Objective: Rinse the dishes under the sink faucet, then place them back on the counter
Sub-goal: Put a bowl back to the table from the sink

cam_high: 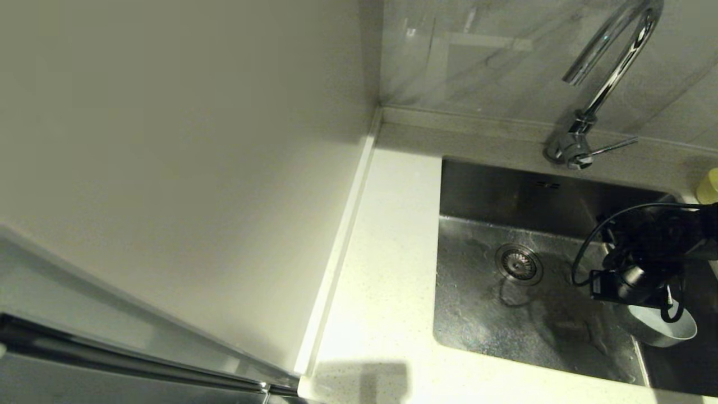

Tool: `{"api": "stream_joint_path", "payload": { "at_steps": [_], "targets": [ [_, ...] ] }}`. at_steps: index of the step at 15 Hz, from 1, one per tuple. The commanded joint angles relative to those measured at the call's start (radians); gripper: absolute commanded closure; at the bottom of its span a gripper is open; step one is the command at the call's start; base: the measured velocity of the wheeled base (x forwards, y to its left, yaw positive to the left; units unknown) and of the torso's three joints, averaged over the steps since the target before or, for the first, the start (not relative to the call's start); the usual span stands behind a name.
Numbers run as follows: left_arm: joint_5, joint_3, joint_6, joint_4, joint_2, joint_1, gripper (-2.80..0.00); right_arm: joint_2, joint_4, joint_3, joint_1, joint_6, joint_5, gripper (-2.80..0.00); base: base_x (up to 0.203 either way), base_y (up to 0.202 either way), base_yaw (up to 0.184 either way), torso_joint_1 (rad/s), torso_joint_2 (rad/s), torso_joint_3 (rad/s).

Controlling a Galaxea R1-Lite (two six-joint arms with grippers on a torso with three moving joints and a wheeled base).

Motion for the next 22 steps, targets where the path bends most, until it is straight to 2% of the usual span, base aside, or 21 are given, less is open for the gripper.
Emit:
{"api": "stream_joint_path", "payload": {
  "at_steps": [1,4,5,8,11,13,14,16,17,18,19,20,22],
  "targets": [
    [0.000,0.003,0.000,0.000,0.000,0.000,0.00,-0.120,0.002,0.067,0.061,0.024,0.031,0.00,0.000,0.000,0.000,0.027,0.00,-0.007],
    [0.001,0.003,0.000,0.000,0.000,0.000,0.00,-0.185,0.001,0.112,0.151,0.073,0.059,0.00,0.000,0.000,0.000,0.000,0.00,0.000],
    [0.000,0.003,0.000,0.000,0.000,0.000,0.00,-0.210,0.001,0.106,0.186,0.126,0.102,0.00,0.000,0.000,0.000,0.000,0.00,0.000],
    [0.000,0.003,0.000,0.000,0.000,0.000,0.00,-0.273,0.007,0.052,0.253,0.315,0.332,0.00,0.000,0.000,0.000,0.000,0.00,0.000],
    [0.000,0.003,0.000,0.000,0.000,0.000,0.00,-0.292,0.067,-0.128,0.270,0.583,0.610,0.00,0.000,0.000,0.000,0.000,0.00,0.000],
    [0.000,0.003,0.000,0.000,0.000,0.000,0.00,-0.276,0.152,-0.317,0.262,0.840,0.824,0.00,0.000,0.000,0.000,0.000,0.00,0.000],
    [0.000,0.003,0.000,0.000,0.000,0.000,0.00,-0.260,0.191,-0.409,0.244,1.023,0.941,0.00,0.000,0.000,0.000,0.000,0.00,0.000],
    [0.000,0.003,0.000,0.000,0.000,0.000,0.00,-0.225,0.232,-0.533,0.154,1.363,1.264,0.00,0.000,0.000,0.000,0.000,0.00,0.000],
    [0.000,0.003,0.000,0.000,0.000,0.000,0.00,-0.212,0.233,-0.579,0.082,1.507,1.439,0.00,0.000,0.000,0.000,0.000,0.00,0.000],
    [0.000,0.003,0.000,0.000,0.000,0.000,0.00,-0.200,0.205,-0.613,0.026,1.643,1.576,0.00,0.000,0.000,0.000,0.000,0.00,0.000],
    [0.000,0.003,0.000,0.000,0.000,0.000,0.00,-0.189,0.138,-0.617,-0.003,1.727,1.632,0.00,0.000,0.000,0.000,0.000,0.00,0.000],
    [0.000,0.003,0.000,0.000,0.000,0.000,0.00,-0.183,0.105,-0.584,-0.011,1.747,1.641,0.00,0.000,0.000,0.000,0.000,0.00,0.000],
    [0.000,0.003,0.000,0.000,0.000,0.000,0.00,-0.180,0.060,-0.421,-0.020,1.736,1.647,0.00,0.000,0.000,0.000,0.000,0.00,0.000]
  ]
}}
